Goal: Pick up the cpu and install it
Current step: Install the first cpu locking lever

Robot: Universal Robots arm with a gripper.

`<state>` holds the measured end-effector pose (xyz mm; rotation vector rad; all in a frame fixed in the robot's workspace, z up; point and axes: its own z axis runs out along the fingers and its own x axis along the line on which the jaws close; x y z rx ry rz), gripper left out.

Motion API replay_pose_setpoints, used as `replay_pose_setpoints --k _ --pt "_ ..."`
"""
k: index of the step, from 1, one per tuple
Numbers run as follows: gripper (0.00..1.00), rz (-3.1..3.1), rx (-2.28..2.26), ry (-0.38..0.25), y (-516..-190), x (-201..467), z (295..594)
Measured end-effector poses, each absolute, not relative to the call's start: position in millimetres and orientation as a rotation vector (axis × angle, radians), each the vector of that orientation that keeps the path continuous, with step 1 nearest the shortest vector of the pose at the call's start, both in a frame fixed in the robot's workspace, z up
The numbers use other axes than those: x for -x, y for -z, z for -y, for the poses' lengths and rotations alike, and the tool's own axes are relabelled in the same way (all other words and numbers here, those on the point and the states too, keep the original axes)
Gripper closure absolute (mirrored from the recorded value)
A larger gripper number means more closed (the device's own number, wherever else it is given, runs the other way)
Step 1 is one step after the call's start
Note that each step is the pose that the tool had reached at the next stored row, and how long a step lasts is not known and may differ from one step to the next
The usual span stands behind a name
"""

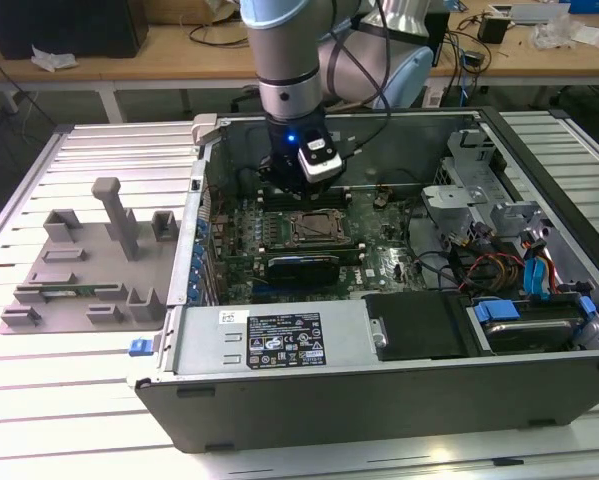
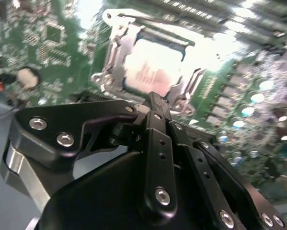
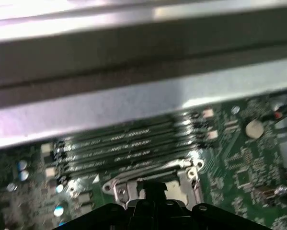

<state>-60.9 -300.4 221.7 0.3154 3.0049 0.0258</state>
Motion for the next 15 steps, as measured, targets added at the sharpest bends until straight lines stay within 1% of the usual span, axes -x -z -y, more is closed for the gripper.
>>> replay_pose_setpoints --k 3,8,15 --pt "0.89 -3.063 -0.32 0.016 -221.7 52.3 300.4" --pt "0.89 -3.113 -0.305 0.025 -221.8 37.4 300.5" --pt "0.89 -3.12 -0.236 0.032 -221.7 37.0 300.8"
